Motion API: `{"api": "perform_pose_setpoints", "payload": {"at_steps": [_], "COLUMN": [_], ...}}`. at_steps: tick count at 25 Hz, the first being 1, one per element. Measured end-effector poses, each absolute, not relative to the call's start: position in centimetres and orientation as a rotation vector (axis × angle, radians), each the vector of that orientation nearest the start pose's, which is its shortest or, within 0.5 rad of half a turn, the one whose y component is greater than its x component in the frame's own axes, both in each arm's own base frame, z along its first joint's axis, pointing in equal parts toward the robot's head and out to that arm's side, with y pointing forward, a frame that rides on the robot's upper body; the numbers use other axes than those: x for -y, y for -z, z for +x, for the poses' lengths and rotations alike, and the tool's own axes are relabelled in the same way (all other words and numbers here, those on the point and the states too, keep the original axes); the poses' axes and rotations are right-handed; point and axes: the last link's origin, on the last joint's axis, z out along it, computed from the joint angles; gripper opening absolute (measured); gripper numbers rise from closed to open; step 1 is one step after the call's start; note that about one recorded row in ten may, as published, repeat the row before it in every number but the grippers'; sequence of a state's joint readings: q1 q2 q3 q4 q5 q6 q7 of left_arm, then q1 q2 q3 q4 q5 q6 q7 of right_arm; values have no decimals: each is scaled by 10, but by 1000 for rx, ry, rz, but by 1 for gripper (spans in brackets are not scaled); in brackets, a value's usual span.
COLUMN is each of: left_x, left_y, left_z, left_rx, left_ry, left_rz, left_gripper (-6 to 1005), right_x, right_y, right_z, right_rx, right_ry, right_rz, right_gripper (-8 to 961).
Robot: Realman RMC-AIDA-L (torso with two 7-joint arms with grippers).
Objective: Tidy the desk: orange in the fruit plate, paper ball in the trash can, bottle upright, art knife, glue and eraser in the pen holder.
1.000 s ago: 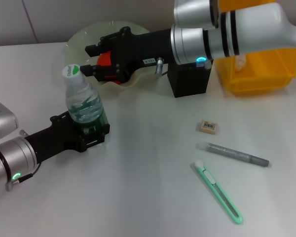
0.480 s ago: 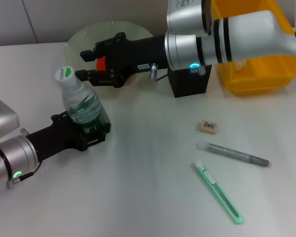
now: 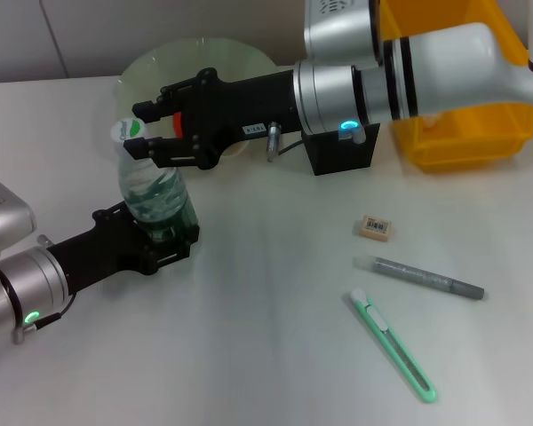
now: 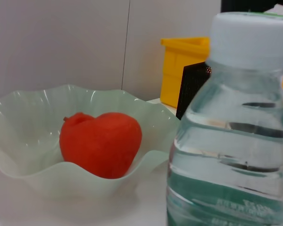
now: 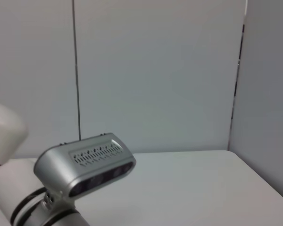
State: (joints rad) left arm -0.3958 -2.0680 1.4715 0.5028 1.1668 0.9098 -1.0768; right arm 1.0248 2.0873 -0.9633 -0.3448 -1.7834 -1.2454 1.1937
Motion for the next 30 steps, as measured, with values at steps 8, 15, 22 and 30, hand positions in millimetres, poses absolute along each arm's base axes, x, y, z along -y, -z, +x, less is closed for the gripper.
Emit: {"api": "perform_pose_setpoints", "payload": {"at_steps": [8,15,22,30], "left_x": [-330,-330,-330,-333], "left_y": [71,72,72,67], "left_z": [-291,-289,-283,-275], "left_rx": [659,648,628,597], "left_ry": [525,527,562,595], "left_rz": [-2438,-2448,-2461,-2457], "left_gripper": [779,779,779,779], "right_x": [-407,-408,-408,-408], "right_y": [75,75,74,72], "right_z": [104,105,105,107], "right_rx": [-56,-60,-63,-63], "right_ry": [-685,-684,-688,-692], "right_rz": [-2898,-2896,-2890,-2884], "right_gripper": [454,454,454,455]}}
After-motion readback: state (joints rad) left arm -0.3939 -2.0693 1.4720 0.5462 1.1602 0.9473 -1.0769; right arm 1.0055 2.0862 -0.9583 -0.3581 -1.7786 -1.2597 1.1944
